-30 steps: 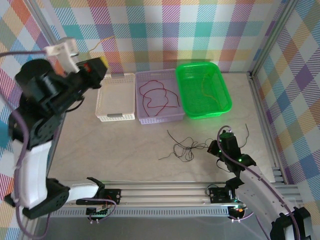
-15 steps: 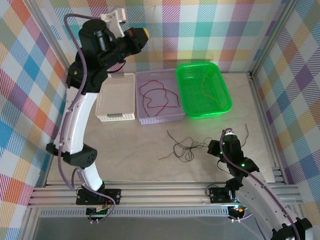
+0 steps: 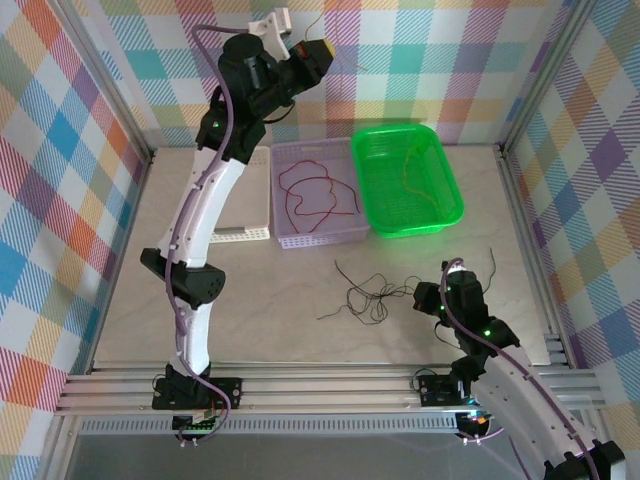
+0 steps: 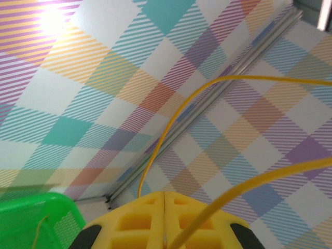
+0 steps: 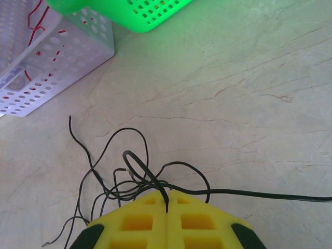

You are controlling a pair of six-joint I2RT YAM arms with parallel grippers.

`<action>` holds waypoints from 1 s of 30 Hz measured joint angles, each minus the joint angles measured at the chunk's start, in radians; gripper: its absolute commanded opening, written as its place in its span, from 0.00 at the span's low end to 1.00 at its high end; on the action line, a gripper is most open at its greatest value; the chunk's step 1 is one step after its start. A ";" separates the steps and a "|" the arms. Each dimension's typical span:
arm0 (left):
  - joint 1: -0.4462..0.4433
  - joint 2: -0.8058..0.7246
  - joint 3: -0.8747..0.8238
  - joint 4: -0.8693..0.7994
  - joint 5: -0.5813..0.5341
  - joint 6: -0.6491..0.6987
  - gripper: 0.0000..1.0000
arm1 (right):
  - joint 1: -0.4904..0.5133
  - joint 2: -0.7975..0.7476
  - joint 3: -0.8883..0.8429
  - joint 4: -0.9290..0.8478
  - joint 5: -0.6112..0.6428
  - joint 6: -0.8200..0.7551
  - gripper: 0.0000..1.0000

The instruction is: Untangle the cables

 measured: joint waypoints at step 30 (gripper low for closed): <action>-0.170 0.500 0.163 0.444 -0.227 -0.053 0.00 | 0.000 -0.076 -0.037 0.016 -0.158 -0.006 0.00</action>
